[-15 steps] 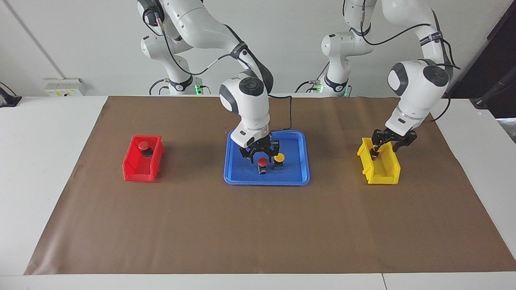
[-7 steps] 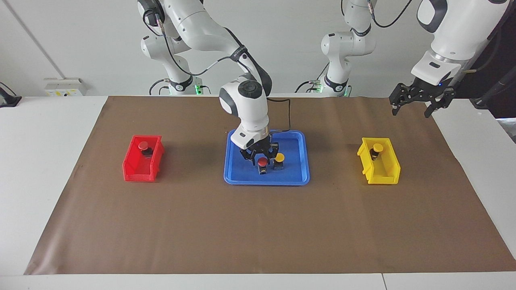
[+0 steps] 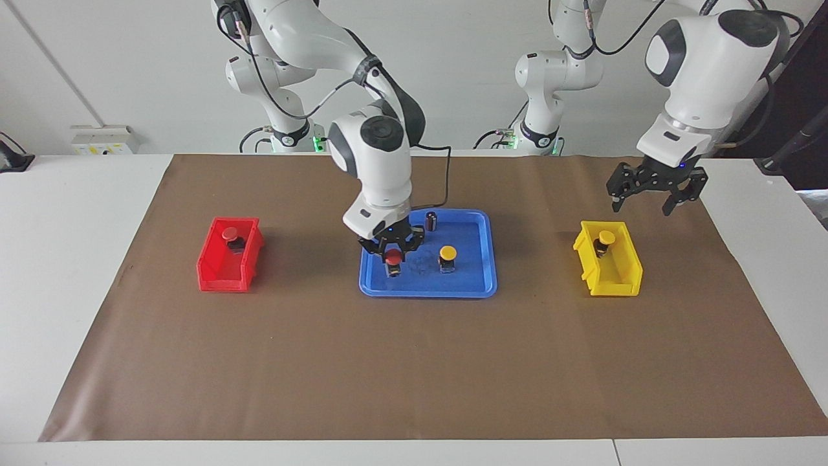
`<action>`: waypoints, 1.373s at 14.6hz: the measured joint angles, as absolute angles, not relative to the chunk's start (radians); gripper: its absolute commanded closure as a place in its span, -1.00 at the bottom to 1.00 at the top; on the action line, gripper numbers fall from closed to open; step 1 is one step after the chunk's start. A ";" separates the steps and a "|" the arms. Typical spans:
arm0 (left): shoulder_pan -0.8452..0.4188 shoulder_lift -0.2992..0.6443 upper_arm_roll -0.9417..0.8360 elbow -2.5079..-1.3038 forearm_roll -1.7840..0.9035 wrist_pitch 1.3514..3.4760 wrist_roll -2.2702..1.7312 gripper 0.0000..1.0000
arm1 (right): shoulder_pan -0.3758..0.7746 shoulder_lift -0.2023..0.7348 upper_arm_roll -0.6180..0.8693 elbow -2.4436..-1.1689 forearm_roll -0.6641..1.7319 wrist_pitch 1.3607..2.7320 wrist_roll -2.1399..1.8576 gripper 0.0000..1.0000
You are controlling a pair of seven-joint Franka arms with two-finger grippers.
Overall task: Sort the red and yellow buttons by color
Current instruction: 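Carry the red button to the red bin while the left gripper reaches the yellow button, then carry the yellow button to the yellow bin while the right gripper withdraws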
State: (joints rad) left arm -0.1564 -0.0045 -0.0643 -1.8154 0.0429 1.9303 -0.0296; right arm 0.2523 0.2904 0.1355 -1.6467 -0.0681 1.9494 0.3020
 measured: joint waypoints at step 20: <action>-0.629 0.310 -0.074 -1.873 0.044 2.249 -0.614 -0.17 | -0.244 0.079 0.141 -2.107 0.003 2.190 -0.359 0.77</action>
